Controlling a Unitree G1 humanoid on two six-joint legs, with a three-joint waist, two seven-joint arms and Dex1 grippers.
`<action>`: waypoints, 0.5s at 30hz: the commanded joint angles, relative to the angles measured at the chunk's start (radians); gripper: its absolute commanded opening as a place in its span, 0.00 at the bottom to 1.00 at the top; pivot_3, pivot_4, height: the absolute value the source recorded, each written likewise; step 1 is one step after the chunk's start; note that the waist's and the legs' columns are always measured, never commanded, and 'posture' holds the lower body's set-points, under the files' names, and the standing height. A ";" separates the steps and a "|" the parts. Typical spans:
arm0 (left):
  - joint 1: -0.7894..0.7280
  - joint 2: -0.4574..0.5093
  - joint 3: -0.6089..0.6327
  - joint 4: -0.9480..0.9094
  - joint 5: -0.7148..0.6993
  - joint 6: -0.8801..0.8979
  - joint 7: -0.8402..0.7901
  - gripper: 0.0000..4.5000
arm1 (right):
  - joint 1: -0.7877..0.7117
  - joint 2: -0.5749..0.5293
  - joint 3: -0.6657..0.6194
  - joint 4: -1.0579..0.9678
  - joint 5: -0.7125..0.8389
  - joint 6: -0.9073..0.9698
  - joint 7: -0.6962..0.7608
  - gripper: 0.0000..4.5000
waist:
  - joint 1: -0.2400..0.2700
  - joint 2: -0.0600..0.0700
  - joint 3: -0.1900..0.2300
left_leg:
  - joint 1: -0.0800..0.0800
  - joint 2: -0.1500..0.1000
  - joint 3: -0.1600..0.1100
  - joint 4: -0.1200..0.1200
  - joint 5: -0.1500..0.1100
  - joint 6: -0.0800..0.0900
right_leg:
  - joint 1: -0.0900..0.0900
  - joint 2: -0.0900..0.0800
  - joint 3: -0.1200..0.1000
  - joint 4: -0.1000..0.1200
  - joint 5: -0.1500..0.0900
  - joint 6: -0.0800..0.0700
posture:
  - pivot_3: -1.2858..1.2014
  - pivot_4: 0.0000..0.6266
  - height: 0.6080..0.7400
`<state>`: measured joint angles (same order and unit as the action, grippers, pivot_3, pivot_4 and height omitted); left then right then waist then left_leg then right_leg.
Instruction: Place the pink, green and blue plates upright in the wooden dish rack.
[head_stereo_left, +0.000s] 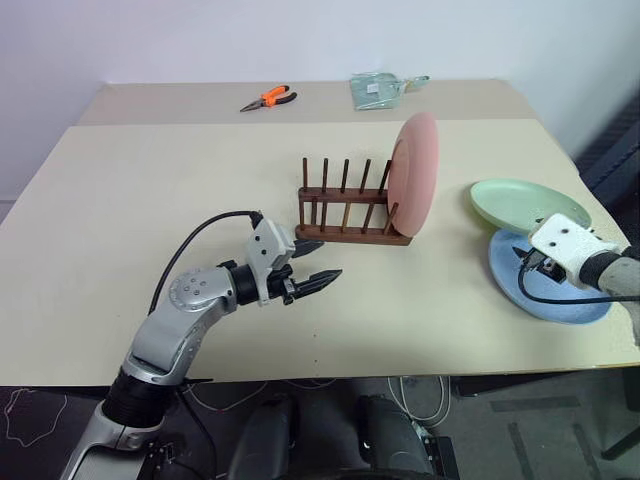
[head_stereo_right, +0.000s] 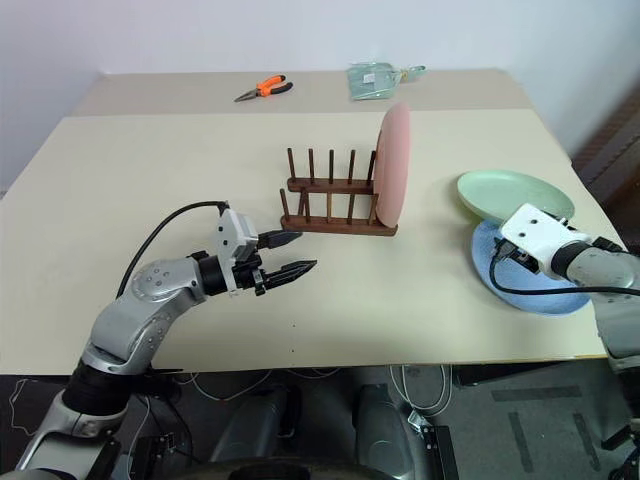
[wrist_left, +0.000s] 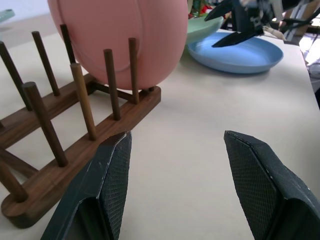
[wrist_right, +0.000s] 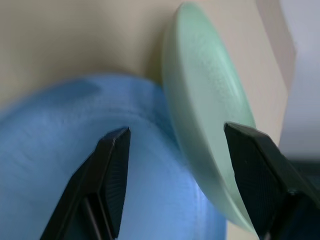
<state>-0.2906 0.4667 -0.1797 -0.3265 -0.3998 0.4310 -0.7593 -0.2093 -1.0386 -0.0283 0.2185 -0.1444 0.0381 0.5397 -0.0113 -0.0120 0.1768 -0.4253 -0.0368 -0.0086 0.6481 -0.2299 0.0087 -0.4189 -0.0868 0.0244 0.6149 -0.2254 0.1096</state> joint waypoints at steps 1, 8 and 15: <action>-0.008 -0.003 0.006 -0.029 0.008 -0.013 0.001 0.67 | -0.083 0.004 0.039 0.106 -0.109 -0.100 -0.078 0.55 | -0.002 0.000 0.000 | 0.000 0.000 0.000 0.000 0.000 0.000 | 0.000 0.000 0.000 0.000 0.000 0.000 | 0.52 0.24 0.98; 0.018 0.005 0.019 -0.053 0.005 -0.007 0.012 0.67 | -0.124 0.018 0.041 0.134 -0.140 -0.164 -0.101 0.02 | 0.000 0.000 0.000 | 0.000 0.000 0.000 0.000 0.000 0.000 | 0.000 0.000 0.000 0.000 0.000 0.000 | 0.52 0.24 0.98; 0.021 0.000 0.055 -0.023 0.021 -0.043 0.041 0.67 | -0.197 0.115 -0.152 -0.139 0.074 -0.048 -0.131 0.02 | -0.004 0.002 0.001 | 0.000 0.000 0.000 0.000 0.000 0.000 | 0.000 0.000 0.001 0.001 0.000 0.001 | 0.52 0.24 0.98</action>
<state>-0.2669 0.4685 -0.1639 -0.3367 -0.3869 0.4211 -0.7308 -0.3363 -0.9499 -0.0697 0.2156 -0.1887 -0.0562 0.4369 -0.0157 -0.0105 0.1773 -0.4247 -0.0364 -0.0088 0.6480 -0.2299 0.0087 -0.4190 -0.0860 0.0254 0.6164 -0.2250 0.1102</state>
